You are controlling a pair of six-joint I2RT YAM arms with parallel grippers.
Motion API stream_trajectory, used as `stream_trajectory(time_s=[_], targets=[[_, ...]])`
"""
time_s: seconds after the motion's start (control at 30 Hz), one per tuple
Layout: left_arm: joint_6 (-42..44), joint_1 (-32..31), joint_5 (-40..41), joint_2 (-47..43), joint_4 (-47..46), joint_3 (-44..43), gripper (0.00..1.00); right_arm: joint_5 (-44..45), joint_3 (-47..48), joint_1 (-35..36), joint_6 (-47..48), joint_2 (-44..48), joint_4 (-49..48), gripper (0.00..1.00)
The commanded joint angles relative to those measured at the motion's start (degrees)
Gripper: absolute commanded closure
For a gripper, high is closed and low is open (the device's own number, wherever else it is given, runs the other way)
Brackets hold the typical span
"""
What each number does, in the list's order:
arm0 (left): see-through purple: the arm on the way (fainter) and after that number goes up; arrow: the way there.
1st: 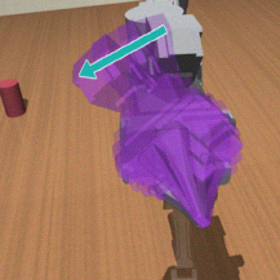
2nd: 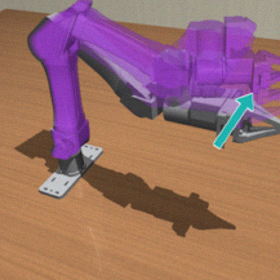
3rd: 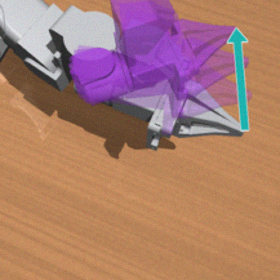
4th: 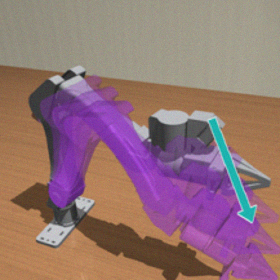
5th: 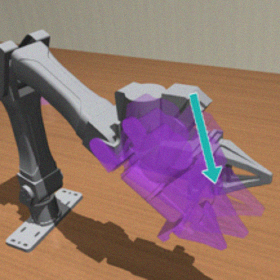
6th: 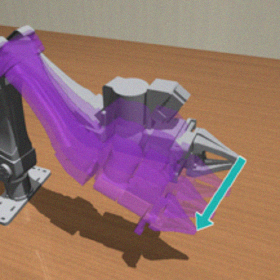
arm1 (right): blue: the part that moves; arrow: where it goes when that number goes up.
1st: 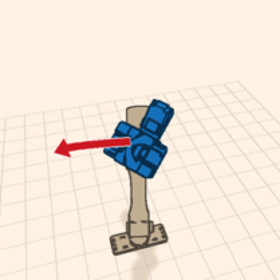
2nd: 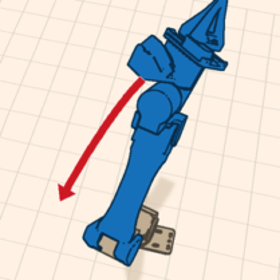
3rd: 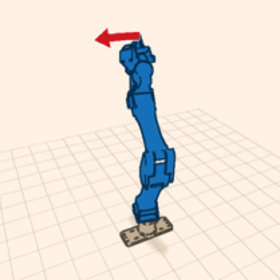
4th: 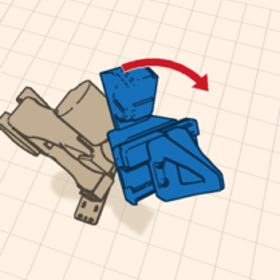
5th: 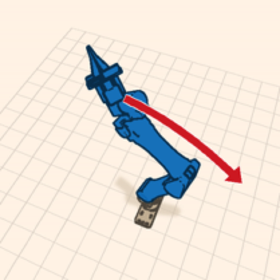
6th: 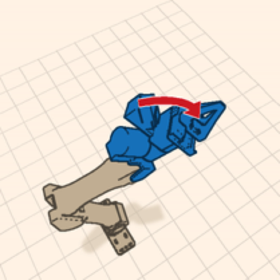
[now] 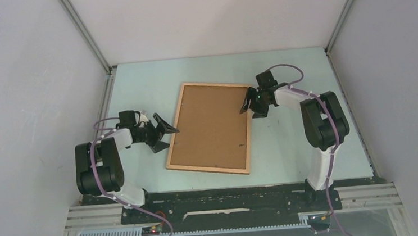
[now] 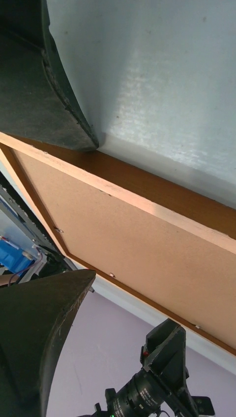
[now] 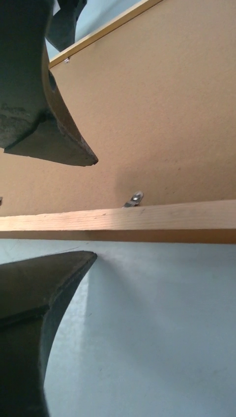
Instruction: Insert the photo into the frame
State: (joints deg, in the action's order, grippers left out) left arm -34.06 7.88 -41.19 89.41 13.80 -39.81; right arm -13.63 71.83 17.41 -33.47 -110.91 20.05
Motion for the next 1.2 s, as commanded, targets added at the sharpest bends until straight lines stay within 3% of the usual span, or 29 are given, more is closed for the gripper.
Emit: stream_trajectory(time_s=[0.0, 0.27, 0.5, 0.73, 0.9, 1.17], targets=[[0.4, -0.6, -3.8, -1.5, 2.8, 1.1, 0.0, 1.6, 0.7, -1.9, 1.7, 6.1, 6.7, 0.25], [0.2, -0.6, -2.6, -2.1, 1.8, 1.1, 0.0, -5.9, -8.6, -0.5, 0.0, 12.3, 9.0, 0.25], [-4.2, -0.6, -4.0, -0.6, -2.6, 4.2, 0.02, -4.1, -15.2, 5.6, -6.2, 16.4, 10.0, 0.27], [-6.1, -0.2, -4.6, 0.6, -4.2, 5.5, 0.04, 7.0, -16.0, 11.5, -21.9, 15.9, 14.2, 0.31], [-7.0, -0.1, -5.7, 0.7, -5.3, 6.0, 0.04, 9.6, -16.0, 14.5, -31.2, 13.4, 14.2, 0.32], [-7.7, 0.2, -6.4, -0.1, -6.4, 6.6, 0.05, 13.6, -12.9, 17.4, -33.5, 13.3, 18.8, 0.37]])
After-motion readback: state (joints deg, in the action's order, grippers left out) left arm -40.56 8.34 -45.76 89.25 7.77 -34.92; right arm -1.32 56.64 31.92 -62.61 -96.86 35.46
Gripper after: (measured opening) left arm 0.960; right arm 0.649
